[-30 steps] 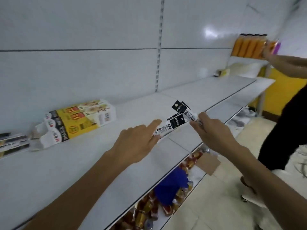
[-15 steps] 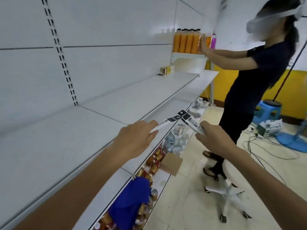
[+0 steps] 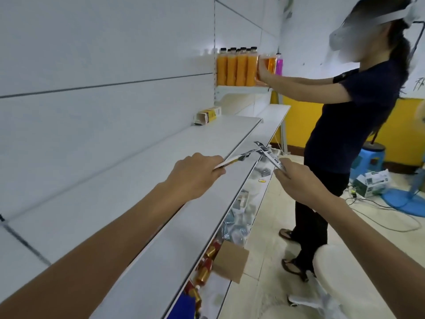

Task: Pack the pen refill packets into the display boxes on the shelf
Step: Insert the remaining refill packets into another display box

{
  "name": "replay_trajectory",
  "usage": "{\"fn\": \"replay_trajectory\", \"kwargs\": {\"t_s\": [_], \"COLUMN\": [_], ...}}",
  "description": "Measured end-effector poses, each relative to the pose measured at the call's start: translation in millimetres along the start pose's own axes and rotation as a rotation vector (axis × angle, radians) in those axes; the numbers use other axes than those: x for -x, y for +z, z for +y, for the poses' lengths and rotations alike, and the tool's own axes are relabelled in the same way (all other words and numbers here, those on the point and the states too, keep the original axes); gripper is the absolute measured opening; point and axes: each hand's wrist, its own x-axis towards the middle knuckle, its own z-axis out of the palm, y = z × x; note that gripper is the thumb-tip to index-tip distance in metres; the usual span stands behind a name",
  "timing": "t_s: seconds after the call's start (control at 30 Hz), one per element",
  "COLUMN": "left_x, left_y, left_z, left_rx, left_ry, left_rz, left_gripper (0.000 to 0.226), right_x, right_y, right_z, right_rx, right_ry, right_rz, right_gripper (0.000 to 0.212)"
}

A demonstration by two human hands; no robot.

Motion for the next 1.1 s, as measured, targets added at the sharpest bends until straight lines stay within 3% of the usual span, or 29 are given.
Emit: {"fn": "replay_trajectory", "kwargs": {"t_s": [0.7, 1.1], "left_x": [-326, -447], "left_y": [112, 115], "left_z": [2, -80], "left_rx": [-0.003, -0.013], "left_ry": [-0.314, -0.483], "left_rz": [0.058, 0.154], "left_gripper": [0.04, 0.029], "right_x": [-337, -528], "right_y": [-6, 45], "right_z": [194, 158], "right_rx": [0.01, 0.008], "right_ry": [-0.186, -0.365], "right_rz": [-0.084, -0.16], "right_gripper": [0.025, 0.014]}}
